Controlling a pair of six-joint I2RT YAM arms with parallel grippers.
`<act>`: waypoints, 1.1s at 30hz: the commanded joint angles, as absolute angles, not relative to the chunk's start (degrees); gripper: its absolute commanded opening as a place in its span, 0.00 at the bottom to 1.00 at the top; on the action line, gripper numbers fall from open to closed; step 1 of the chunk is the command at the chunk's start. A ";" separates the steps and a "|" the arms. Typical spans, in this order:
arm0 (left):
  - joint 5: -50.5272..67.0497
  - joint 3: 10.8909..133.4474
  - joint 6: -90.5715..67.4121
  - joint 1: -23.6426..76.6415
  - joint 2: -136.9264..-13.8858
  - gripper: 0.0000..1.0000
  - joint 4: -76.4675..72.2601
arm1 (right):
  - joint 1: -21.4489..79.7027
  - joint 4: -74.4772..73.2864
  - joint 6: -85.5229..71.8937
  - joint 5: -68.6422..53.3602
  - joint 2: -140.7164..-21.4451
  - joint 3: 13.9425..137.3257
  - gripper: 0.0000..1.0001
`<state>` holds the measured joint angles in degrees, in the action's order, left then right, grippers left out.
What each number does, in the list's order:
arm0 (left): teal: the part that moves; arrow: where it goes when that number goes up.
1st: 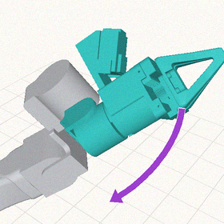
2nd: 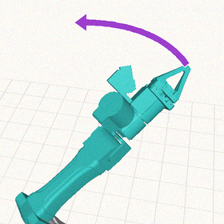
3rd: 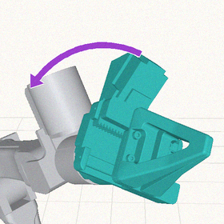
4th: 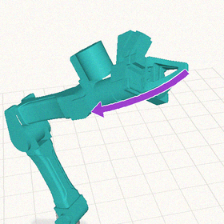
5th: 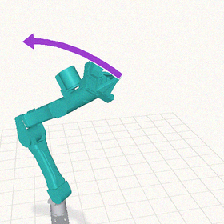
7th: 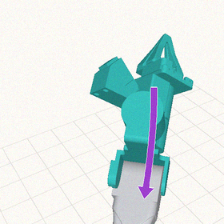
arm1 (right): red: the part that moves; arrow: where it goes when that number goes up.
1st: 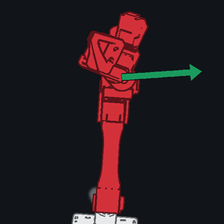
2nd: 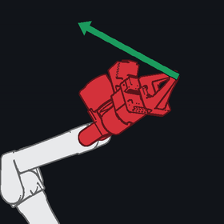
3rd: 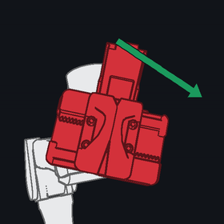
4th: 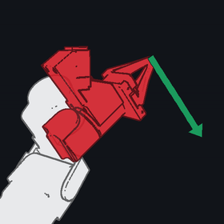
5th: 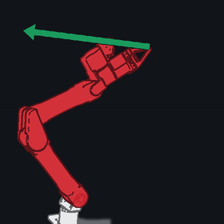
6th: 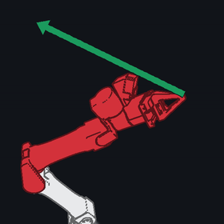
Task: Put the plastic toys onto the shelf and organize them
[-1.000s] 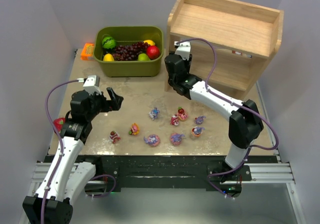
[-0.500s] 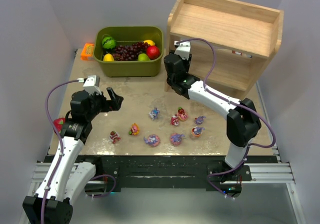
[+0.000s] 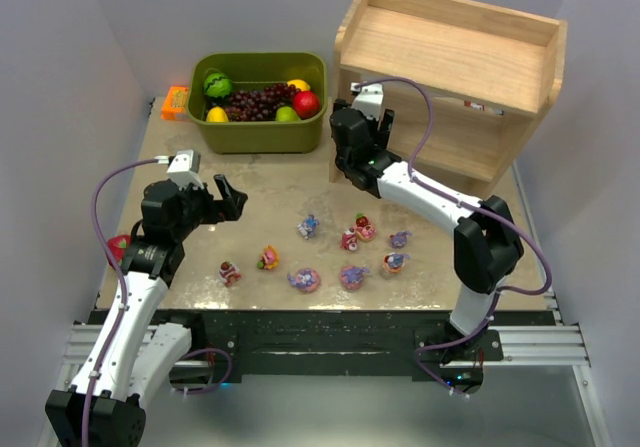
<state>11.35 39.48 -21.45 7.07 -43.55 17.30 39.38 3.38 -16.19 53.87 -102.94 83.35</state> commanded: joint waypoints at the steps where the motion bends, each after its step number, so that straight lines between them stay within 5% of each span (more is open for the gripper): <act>1: 12.39 39.64 -20.92 6.59 -43.42 1.00 16.08 | 39.29 4.22 -15.38 52.56 -99.76 84.46 0.84; 22: 13.36 39.81 -20.30 6.59 -42.28 0.99 15.73 | 39.99 -13.97 -17.49 32.97 -80.26 75.34 0.88; 33: 13.36 39.73 -19.69 6.59 -42.98 0.99 16.08 | 42.10 -16.35 -11.08 2.31 -61.98 58.02 0.87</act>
<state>12.58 39.48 -21.23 7.07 -43.00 17.30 40.73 -14.90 -14.09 15.35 -65.32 62.35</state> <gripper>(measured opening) 0.994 0.869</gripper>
